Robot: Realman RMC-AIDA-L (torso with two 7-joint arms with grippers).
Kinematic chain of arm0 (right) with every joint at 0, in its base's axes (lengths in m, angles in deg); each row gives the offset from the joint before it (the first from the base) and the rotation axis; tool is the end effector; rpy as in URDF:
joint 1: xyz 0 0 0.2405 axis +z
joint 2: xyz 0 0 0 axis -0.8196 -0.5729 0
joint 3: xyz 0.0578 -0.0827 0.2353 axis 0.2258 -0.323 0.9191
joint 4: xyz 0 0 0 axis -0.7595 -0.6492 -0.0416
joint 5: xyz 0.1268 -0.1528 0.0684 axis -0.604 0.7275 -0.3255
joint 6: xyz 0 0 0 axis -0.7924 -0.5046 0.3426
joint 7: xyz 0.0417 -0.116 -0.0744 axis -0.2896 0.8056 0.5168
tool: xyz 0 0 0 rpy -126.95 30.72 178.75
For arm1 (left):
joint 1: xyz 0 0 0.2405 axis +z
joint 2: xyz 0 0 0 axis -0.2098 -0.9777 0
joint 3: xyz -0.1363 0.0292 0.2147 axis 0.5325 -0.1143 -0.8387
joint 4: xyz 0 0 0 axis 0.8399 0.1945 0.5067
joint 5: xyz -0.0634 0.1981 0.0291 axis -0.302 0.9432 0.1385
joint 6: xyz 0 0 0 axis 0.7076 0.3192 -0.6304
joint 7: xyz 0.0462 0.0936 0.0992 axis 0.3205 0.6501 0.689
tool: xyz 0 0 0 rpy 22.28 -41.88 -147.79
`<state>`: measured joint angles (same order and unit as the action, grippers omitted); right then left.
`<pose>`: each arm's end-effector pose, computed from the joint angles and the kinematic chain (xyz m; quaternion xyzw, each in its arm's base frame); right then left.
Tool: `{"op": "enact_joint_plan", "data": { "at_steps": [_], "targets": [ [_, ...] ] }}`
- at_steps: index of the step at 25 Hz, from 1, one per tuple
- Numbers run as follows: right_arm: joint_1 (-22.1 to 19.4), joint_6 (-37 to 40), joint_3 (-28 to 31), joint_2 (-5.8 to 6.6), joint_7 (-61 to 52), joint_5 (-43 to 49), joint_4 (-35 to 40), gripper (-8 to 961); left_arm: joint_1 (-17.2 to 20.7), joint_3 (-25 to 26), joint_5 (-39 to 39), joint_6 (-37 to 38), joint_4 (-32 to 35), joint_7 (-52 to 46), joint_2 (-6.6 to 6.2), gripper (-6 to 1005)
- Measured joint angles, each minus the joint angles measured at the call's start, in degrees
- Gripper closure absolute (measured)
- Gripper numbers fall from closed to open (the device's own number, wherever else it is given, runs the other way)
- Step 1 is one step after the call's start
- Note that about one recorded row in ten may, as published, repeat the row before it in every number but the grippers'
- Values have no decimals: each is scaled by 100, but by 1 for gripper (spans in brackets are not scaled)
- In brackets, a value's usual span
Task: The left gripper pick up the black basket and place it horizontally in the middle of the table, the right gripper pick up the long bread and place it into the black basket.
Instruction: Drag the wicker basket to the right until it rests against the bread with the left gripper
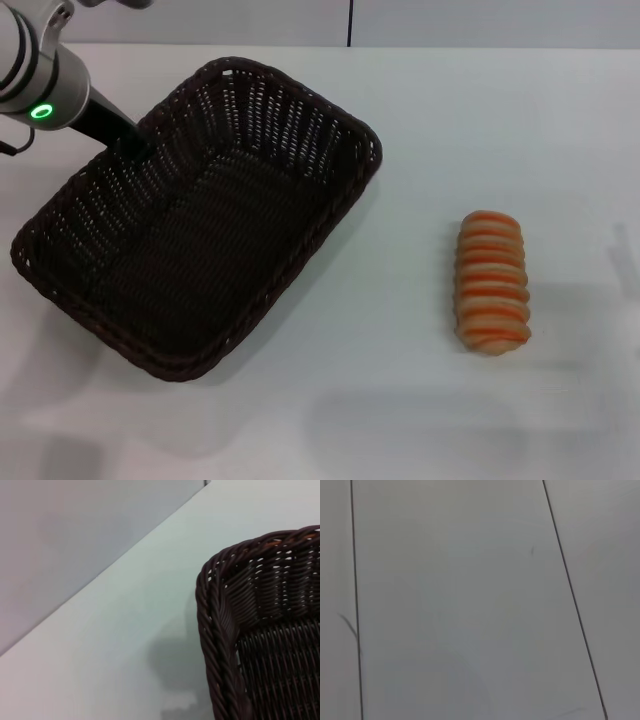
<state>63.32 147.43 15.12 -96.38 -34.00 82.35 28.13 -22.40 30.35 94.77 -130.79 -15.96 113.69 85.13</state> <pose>0.3235 0.2155 -0.0145 -0.6010 0.2155 0.4115 0.6504 -0.1768 0.3937 0.0413 -0.8757 -0.2535 0.2036 0.3570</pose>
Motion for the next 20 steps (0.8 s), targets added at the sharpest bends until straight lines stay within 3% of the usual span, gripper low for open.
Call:
{"op": "enact_joint_plan", "data": {
  "at_steps": [20],
  "targets": [
    [-1,-27,0,2,0,6,-2,130,-564,-60,-483,-408,-50,672,9,802]
  ]
}}
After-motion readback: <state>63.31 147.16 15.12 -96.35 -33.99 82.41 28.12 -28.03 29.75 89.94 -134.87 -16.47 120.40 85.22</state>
